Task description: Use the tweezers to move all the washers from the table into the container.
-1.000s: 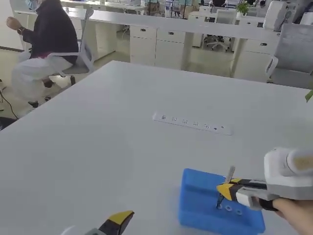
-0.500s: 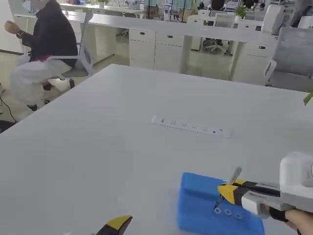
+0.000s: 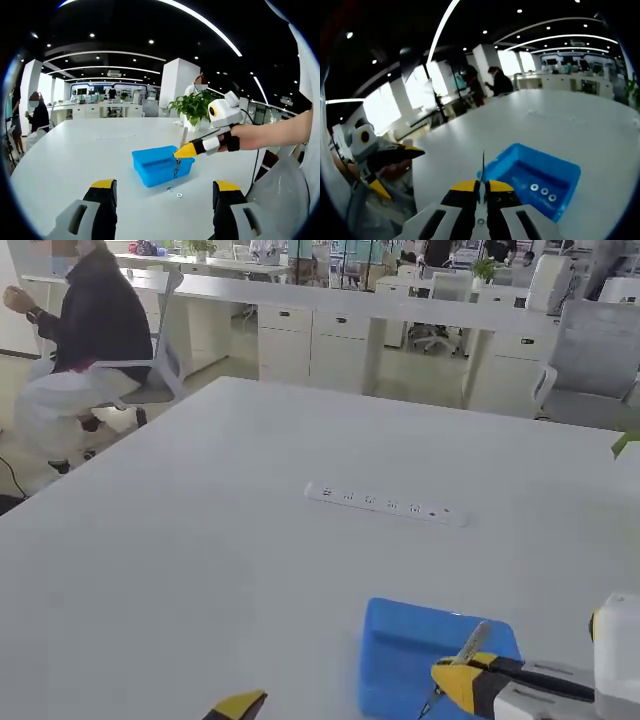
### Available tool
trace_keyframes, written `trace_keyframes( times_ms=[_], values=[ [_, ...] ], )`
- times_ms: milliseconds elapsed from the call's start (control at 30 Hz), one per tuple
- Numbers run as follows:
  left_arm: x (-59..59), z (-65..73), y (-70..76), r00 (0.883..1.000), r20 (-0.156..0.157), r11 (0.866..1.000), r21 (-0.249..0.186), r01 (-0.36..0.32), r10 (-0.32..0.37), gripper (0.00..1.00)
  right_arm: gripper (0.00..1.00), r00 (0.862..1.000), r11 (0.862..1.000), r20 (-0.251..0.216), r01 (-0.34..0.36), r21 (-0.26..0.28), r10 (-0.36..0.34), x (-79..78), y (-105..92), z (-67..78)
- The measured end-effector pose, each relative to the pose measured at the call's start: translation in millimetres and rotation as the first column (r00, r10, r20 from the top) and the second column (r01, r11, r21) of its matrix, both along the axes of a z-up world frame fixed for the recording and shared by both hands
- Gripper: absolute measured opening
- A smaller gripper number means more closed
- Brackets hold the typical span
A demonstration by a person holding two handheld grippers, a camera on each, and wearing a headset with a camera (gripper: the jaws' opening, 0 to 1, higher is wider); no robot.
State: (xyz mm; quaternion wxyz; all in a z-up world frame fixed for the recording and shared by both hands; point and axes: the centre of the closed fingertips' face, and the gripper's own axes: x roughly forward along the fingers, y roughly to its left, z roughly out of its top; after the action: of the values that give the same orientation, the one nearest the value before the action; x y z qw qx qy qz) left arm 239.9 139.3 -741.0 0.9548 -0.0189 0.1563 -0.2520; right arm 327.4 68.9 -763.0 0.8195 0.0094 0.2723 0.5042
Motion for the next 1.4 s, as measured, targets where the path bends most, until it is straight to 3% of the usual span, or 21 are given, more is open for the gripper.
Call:
trace_keyframes(
  times_ms=[200,367,500,633,700,767,867,967,1033,1100,1267,1400],
  values=[
    [-0.1,-0.1,-0.2,1.000,0.000,1.000,0.000,0.001,-0.001,0.80,0.04,0.998,0.998,-0.067,-0.023,-0.055,0.020,-19.8,-1.6,-34.2],
    [-0.4,-0.6,-0.5,1.000,-0.002,1.000,0.002,0.004,-0.004,0.79,0.04,0.996,0.997,-0.089,-0.030,-0.074,0.023,-24.4,-0.4,-46.7],
    [-0.6,-0.6,-0.6,1.000,-0.002,1.000,0.003,0.004,-0.004,0.79,0.04,0.996,0.996,-0.086,-0.036,-0.081,0.029,-25.8,0.3,-47.4],
    [-0.6,-0.5,-0.4,1.000,-0.002,1.000,0.003,0.004,-0.004,0.79,0.04,0.997,0.993,-0.058,-0.061,-0.096,0.056,-29.9,4.1,-45.8],
    [-0.6,-0.5,-0.4,1.000,-0.002,1.000,0.005,0.005,-0.005,0.79,0.04,0.995,0.986,-0.005,-0.100,-0.136,0.101,-32.9,5.0,-45.8],
    [-0.5,-0.5,-0.3,1.000,-0.002,1.000,0.004,0.005,-0.005,0.79,0.04,0.986,0.973,0.046,-0.149,-0.177,0.159,-40.3,9.4,-45.1],
    [-0.5,-0.2,-0.6,1.000,-0.001,1.000,0.003,0.006,-0.006,0.79,0.04,0.959,0.945,0.120,-0.222,-0.241,0.255,-54.6,18.0,-46.3],
    [-0.6,-0.7,-0.9,1.000,-0.003,1.000,0.007,0.008,-0.008,0.79,0.04,0.947,0.931,0.153,-0.231,-0.284,0.281,-58.7,20.2,-46.8],
    [-0.8,-0.6,-0.9,1.000,-0.003,1.000,0.007,0.008,-0.008,0.79,0.04,0.929,0.912,0.189,-0.244,-0.330,0.318,-58.1,19.7,-47.0],
    [-0.8,-0.2,-0.7,1.000,-0.002,1.000,0.006,0.006,-0.006,0.79,0.03,0.923,0.904,0.200,-0.245,-0.352,0.328,-57.1,19.4,-47.0],
    [-0.7,0.2,-0.5,1.000,0.000,1.000,0.004,0.005,-0.005,0.79,0.03,0.940,0.916,0.179,-0.220,-0.337,0.291,-54.3,16.5,-46.6],
    [-0.7,0.2,-0.4,1.000,0.000,1.000,0.002,0.003,-0.003,0.79,0.03,0.956,0.940,0.167,-0.190,-0.283,0.243,-50.8,12.7,-35.6]
  ],
)
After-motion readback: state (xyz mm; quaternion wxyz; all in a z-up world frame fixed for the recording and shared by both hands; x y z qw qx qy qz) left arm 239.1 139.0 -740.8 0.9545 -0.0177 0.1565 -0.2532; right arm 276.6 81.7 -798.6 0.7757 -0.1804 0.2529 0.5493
